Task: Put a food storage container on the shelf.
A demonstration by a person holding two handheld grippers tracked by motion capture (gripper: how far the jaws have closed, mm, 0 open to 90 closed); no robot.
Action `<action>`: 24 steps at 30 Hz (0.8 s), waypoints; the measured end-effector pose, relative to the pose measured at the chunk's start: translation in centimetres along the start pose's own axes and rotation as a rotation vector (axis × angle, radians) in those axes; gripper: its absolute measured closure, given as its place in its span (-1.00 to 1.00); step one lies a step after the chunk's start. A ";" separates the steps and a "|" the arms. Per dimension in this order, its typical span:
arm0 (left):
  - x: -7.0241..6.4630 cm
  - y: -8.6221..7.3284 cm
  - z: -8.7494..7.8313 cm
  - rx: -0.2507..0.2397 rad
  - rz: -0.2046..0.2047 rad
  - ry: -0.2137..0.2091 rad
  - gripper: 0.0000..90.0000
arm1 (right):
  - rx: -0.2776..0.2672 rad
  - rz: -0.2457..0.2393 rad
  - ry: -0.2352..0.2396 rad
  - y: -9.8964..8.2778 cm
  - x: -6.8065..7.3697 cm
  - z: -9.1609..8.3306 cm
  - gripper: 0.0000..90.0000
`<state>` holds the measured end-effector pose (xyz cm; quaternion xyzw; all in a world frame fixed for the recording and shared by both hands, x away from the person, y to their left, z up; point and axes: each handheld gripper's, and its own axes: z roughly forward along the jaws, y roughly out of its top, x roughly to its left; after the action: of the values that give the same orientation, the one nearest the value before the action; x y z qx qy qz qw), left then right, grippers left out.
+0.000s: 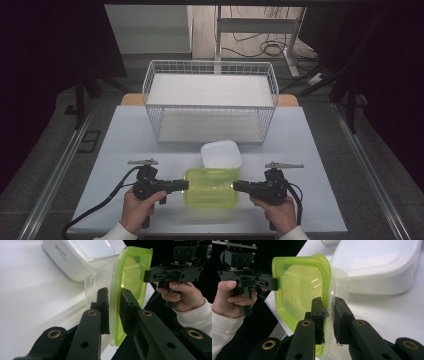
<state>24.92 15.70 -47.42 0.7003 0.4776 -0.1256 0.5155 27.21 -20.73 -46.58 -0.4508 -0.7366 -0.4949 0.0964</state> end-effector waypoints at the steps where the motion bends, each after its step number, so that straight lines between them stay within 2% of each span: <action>1: -0.1 0.1 -0.1 -0.003 0.007 0.003 0.77 | -0.001 0.000 0.002 0.1 0.1 0.0 0.76; 6: -0.2 0.8 -0.3 -0.008 0.019 -0.001 0.77 | -0.012 -0.018 0.007 0.8 0.3 -0.3 0.76; 12: -0.1 1.3 -0.3 -0.009 0.017 -0.005 0.77 | -0.011 -0.037 0.005 1.5 0.3 -0.3 0.76; 18: 0.1 1.9 -0.7 -0.020 0.005 -0.012 0.78 | -0.025 -0.046 0.028 2.4 0.6 -0.4 0.75; 24: -0.3 3.0 -1.2 -0.041 0.022 -0.013 0.78 | -0.032 -0.065 0.026 3.6 1.0 -0.6 0.75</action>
<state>26.81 16.49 -44.85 0.6941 0.4690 -0.1147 0.5340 29.18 -20.27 -43.42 -0.4216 -0.7417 -0.5151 0.0827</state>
